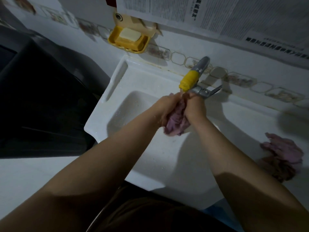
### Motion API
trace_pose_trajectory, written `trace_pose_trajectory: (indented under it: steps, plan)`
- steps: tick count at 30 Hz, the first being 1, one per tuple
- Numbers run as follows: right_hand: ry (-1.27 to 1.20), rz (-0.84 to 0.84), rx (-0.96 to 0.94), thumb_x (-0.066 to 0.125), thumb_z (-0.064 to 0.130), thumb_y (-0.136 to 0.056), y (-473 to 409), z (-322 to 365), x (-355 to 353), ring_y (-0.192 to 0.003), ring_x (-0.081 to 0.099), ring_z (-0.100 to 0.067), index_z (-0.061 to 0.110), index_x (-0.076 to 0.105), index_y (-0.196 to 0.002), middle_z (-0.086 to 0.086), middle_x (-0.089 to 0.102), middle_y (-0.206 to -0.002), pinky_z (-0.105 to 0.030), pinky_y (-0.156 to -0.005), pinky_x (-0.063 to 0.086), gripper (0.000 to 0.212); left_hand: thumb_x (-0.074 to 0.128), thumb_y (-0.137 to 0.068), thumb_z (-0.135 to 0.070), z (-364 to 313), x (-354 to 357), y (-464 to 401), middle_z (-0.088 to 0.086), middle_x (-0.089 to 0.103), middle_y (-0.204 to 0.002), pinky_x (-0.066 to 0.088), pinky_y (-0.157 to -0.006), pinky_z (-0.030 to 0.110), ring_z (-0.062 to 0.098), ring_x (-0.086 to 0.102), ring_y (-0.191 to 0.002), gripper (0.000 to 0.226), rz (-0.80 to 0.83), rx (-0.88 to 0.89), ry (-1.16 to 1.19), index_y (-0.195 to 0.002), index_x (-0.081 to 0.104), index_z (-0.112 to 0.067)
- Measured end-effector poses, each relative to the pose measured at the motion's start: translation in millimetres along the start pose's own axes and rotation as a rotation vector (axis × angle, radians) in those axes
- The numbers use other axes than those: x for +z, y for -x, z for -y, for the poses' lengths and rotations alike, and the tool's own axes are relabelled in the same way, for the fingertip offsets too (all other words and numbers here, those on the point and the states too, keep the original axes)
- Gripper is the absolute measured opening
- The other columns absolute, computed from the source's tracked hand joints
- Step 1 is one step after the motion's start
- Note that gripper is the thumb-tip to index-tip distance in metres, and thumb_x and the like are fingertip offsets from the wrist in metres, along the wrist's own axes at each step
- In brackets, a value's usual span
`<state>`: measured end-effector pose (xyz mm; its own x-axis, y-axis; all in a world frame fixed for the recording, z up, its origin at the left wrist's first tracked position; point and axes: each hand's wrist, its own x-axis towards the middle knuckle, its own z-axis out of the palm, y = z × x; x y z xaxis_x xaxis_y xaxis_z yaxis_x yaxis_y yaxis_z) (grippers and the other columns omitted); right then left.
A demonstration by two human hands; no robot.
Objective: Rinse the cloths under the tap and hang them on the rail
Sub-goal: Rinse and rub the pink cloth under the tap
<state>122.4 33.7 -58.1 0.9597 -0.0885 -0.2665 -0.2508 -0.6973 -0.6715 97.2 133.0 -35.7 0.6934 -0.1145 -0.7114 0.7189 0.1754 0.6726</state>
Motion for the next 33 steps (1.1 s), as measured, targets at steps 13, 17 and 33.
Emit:
trace_pose_trajectory:
  steps: [13, 17, 33]
  plan:
    - [-0.212, 0.46, -0.067, 0.061, 0.035, -0.089, -1, -21, -29, -0.083, 0.06, -0.01, 0.014, 0.064, -0.096, -0.003, 0.065, -0.088, -0.011, -0.063, 0.045, 0.022, 0.065, -0.088, -0.02, -47, -59, 3, -0.004, 0.06, -0.058, 0.045, -0.058, 0.021, 0.003, 0.055, -0.049, 0.016, -0.005, 0.416, -1.062, -0.072, 0.062, -0.014]
    - [-0.168, 0.718, 0.033, 0.073, 0.023, -0.082, 5, -49, -24, -0.081, 0.064, -0.014, 0.015, 0.067, -0.095, -0.008, 0.071, -0.091, -0.029, -0.077, 0.052, 0.016, 0.057, -0.095, -0.021, -49, -53, 5, 0.007, 0.068, -0.076, 0.053, -0.063, 0.023, 0.011, 0.063, -0.063, 0.02, -0.013, 0.451, -0.755, -0.094, 0.065, -0.003]
    - [-0.315, -0.089, 0.066, 0.046, 0.026, -0.097, 9, 14, -1, -0.085, 0.063, -0.033, 0.009, 0.065, -0.08, -0.02, 0.068, -0.088, -0.028, -0.071, 0.042, 0.03, 0.044, -0.099, -0.038, 18, 24, -17, 0.015, 0.057, -0.061, 0.041, -0.04, 0.018, 0.017, 0.049, -0.039, 0.035, -0.082, 0.005, 0.325, -0.092, 0.057, -0.007]
